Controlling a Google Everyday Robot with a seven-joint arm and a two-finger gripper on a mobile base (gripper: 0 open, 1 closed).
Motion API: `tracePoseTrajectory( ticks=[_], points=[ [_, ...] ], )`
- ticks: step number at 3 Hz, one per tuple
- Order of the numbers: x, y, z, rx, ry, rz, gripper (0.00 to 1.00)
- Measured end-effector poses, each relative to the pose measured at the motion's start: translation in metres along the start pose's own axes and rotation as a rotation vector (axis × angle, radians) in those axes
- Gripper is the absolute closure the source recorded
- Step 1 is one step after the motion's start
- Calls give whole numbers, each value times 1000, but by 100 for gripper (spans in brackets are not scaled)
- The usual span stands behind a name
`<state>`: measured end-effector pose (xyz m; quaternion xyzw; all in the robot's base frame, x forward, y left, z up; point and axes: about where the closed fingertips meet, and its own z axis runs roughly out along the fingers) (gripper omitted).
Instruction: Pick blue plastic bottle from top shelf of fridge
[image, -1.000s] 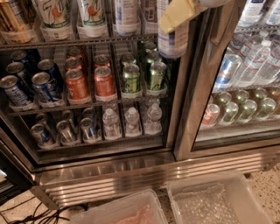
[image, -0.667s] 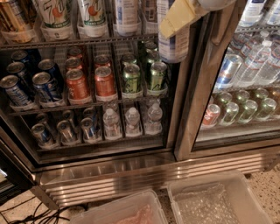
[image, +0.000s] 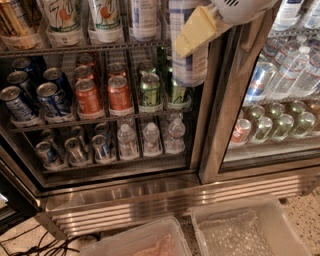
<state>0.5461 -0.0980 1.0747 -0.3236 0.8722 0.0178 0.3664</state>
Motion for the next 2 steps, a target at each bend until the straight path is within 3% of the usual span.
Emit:
tracePoseTrajectory(
  ticks=[1,2],
  points=[
    [27,66,0,-168,74,22,100],
    [30,67,2,-170,75,22,100]
  ],
)
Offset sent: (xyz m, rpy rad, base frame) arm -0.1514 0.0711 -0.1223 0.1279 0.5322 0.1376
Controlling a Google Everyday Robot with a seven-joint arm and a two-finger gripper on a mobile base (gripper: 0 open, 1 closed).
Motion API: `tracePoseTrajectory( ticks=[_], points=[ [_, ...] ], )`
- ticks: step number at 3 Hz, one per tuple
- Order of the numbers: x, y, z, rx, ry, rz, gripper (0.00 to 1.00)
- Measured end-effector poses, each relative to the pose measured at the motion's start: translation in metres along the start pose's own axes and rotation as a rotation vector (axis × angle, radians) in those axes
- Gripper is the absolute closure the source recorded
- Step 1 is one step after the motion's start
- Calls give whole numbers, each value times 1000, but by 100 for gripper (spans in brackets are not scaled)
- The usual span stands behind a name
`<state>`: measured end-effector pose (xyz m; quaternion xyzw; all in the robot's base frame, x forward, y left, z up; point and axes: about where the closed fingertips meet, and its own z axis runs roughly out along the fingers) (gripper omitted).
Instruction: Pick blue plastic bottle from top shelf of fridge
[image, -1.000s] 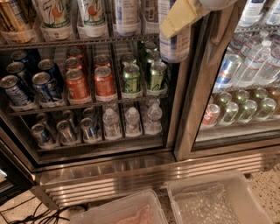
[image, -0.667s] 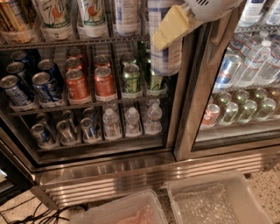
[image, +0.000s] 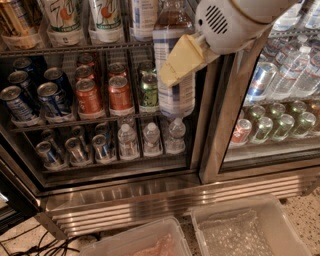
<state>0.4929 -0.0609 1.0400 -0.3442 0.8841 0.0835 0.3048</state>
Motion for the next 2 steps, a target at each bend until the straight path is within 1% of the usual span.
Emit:
tracePoseTrajectory(
  ticks=[1,2],
  points=[
    [42,34,11,-80,97,55,100],
    [42,34,11,-80,97,55,100]
  ],
)
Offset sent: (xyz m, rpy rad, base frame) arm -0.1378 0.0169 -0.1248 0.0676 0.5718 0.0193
